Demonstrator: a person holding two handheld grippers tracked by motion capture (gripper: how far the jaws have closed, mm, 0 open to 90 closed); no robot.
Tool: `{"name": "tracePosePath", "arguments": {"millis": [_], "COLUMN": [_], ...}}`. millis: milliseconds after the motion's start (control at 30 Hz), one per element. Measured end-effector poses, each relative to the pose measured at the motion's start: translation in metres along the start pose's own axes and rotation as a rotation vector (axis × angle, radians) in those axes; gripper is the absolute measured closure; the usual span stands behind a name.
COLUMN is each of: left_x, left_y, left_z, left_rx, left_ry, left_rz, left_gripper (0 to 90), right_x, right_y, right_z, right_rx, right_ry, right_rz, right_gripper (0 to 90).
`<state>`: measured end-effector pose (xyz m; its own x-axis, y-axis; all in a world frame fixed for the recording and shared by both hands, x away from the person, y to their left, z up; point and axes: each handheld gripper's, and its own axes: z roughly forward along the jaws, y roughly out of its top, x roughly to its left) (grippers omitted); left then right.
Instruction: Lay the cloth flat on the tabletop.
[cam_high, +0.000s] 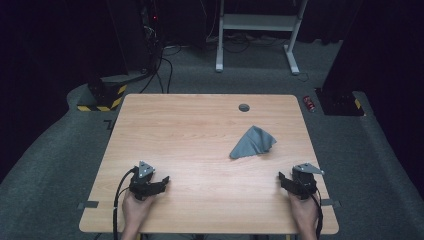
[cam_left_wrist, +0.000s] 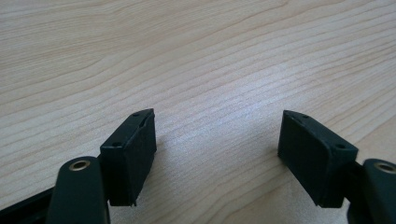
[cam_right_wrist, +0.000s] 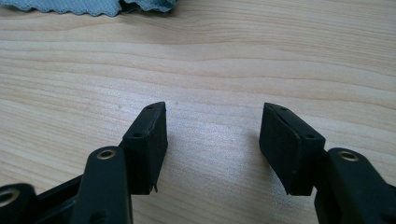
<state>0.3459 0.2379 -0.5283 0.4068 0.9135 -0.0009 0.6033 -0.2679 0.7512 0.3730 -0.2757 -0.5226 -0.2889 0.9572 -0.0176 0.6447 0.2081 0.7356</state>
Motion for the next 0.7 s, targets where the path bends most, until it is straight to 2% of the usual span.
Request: {"name": "tracePosePath", "arguments": {"millis": [367, 600, 633, 667, 700], "left_x": [-0.0002, -0.0002, -0.0001, -0.0001, -0.0001], "left_y": [0.0, 0.0, 0.0, 0.0, 0.0], "left_z": [0.0001, 0.0001, 0.0002, 0.0001, 0.0001], "left_rx": [-0.002, -0.002, -0.002, -0.002, -0.002], "left_ry": [0.0, 0.0, 0.0, 0.001, 0.001], "left_rz": [-0.003, -0.005, -0.003, -0.003, -0.003], "left_gripper": [28.1, 28.2, 28.2, 28.2, 28.2], "right_x": [0.0008, 0.0045, 0.005, 0.0062, 0.0062], "right_y": [0.0, -0.0003, 0.0003, 0.0025, 0.0025], "right_z": [-0.0002, -0.0009, -0.0008, -0.0011, -0.0011], "right_rx": [-0.001, -0.006, -0.006, -0.009, -0.009], "right_ry": [-0.003, -0.003, 0.0, 0.031, 0.031], "right_rz": [0.002, 0.006, 0.013, 0.024, 0.024], "right_gripper": [42.5, 50.4, 51.1, 52.0, 52.0]}}
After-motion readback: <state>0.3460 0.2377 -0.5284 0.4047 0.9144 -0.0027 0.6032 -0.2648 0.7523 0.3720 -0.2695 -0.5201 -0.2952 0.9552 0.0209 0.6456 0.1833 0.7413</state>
